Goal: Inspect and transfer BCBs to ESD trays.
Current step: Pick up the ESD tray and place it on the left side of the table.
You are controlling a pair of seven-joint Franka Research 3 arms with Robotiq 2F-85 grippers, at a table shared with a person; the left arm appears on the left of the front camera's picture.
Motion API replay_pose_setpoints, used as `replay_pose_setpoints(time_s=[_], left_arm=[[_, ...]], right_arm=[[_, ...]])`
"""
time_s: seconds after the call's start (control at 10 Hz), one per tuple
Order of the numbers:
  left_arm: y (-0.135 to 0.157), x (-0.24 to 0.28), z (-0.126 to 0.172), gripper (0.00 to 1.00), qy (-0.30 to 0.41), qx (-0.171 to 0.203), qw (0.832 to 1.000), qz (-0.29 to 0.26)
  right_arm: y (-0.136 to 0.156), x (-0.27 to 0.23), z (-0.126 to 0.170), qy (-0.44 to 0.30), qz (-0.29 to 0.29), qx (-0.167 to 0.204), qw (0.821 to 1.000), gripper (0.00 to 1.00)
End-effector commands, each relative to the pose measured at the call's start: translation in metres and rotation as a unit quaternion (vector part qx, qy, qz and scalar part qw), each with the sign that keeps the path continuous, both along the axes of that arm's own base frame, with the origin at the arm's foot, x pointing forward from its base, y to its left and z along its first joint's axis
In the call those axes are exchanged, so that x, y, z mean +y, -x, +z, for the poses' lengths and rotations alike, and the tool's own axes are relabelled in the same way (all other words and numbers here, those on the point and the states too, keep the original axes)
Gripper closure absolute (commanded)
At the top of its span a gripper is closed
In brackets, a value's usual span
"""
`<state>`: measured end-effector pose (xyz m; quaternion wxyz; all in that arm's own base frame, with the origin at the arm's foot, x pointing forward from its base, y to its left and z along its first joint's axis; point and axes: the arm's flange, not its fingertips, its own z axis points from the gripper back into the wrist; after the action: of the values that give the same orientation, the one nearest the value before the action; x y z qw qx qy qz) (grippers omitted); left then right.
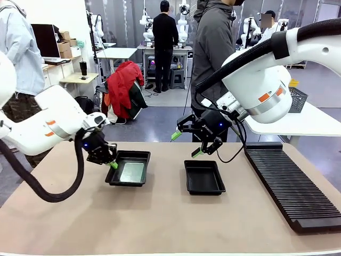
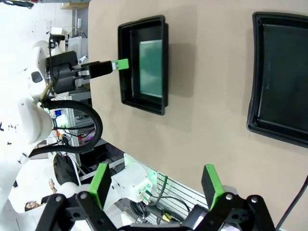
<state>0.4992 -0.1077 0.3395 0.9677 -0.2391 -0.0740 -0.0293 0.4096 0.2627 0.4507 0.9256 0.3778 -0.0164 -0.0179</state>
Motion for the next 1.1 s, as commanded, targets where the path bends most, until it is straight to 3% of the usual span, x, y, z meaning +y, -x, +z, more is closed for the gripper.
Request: replay_pose_setpoints(time_s=[0.0,0.4,0.7,1.0], left_arm=[[0.009,0.039,0.002,1.0,0.03,0.002,1.0,-0.01],[0.023,0.126,0.015,1.0,0.036,-0.005,0.999,-0.009],[0.032,0.179,0.007,1.0,0.025,-0.022,0.999,-0.008],[0.039,0.211,-0.006,1.0,0.024,-0.015,1.0,0.009]], right_arm=[[-0.001,0.0,0.0,0.002,0.001,0.0,1.0,0.0],[-0.001,0.0,0.0,0.002,0.001,0.0,1.0,0.0],[-0.001,0.0,0.0,0.002,0.001,0.0,1.0,0.0],[-0.001,0.0,0.0,0.002,0.001,0.0,1.0,0.0]])
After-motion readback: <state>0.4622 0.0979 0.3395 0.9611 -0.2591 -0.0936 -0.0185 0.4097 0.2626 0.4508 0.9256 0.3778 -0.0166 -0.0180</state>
